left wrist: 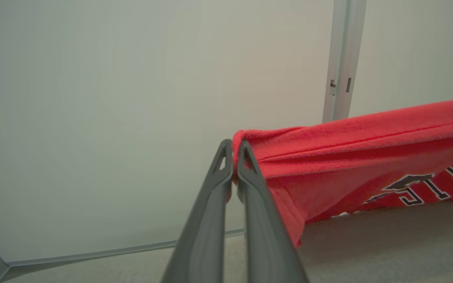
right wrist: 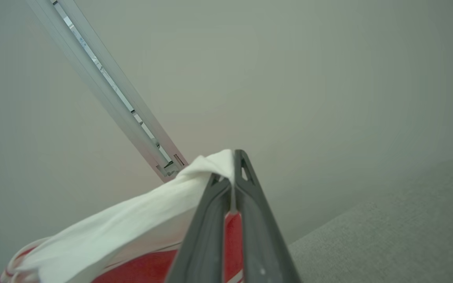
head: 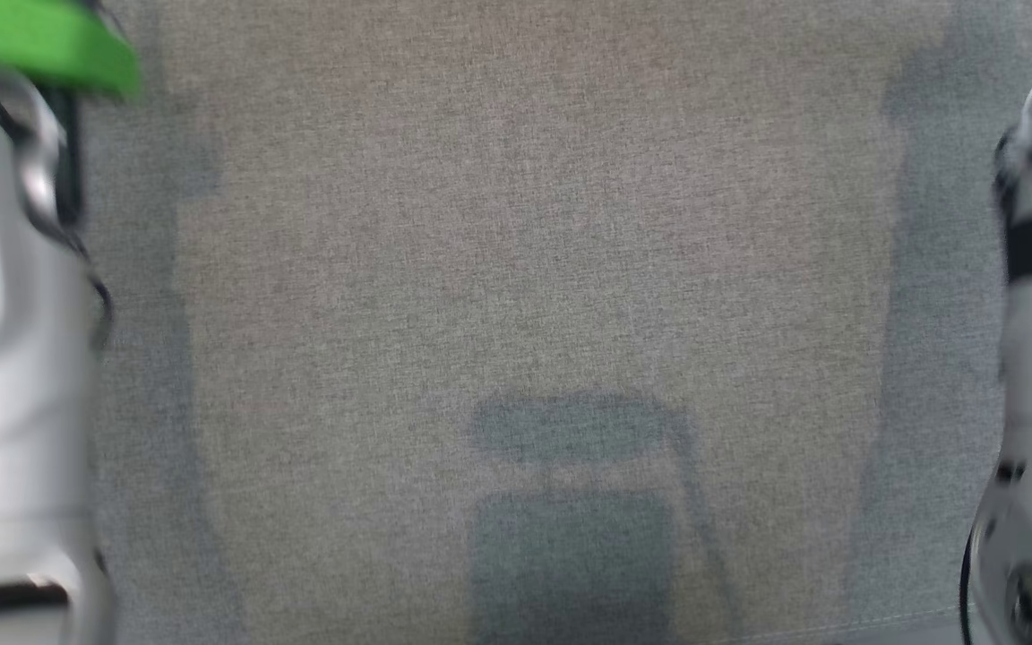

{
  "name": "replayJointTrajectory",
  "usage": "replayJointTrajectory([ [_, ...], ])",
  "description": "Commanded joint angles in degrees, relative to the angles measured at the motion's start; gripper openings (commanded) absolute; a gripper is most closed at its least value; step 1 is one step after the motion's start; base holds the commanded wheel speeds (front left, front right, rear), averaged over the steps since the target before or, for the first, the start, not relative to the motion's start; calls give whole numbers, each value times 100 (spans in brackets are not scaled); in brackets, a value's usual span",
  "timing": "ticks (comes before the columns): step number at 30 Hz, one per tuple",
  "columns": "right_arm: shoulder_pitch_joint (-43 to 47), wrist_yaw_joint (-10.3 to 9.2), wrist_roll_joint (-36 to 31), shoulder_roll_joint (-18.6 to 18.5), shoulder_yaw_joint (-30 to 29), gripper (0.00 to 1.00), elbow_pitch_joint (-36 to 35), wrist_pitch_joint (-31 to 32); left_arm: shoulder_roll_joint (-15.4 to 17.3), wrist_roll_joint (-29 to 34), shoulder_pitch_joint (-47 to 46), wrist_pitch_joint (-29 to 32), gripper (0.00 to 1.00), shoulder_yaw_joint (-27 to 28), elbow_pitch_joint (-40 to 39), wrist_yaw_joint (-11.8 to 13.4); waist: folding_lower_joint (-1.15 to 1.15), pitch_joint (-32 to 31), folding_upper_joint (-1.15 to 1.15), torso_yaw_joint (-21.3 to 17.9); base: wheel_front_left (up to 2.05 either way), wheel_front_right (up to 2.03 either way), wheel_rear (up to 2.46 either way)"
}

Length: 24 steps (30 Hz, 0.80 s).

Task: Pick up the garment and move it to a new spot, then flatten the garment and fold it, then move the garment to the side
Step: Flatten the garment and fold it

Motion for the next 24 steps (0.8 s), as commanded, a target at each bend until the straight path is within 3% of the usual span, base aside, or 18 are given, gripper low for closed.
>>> replayJointTrajectory([
  [1,438,-24,232,-58,30,0,40,-29,-42,-73,432,9,0,150,38,24,-1,-108,0,-24,0,0,0],
  [12,3061,-20,2085,-38,1426,0,441,9,-804,-27,3220,11,0,724,353,-65,-1,-1092,0,-206,0,0,0],
  [16,3546,-21,2477,-213,1897,0,540,26,-906,-118,3908,16,0,924,486,-67,-1,-1519,0,-226,0,0,0],
  [24,4387,-25,3019,-463,2297,0,725,-20,-950,-163,4970,27,0,1052,687,-45,-1,-2438,0,-221,0,0,0],
])
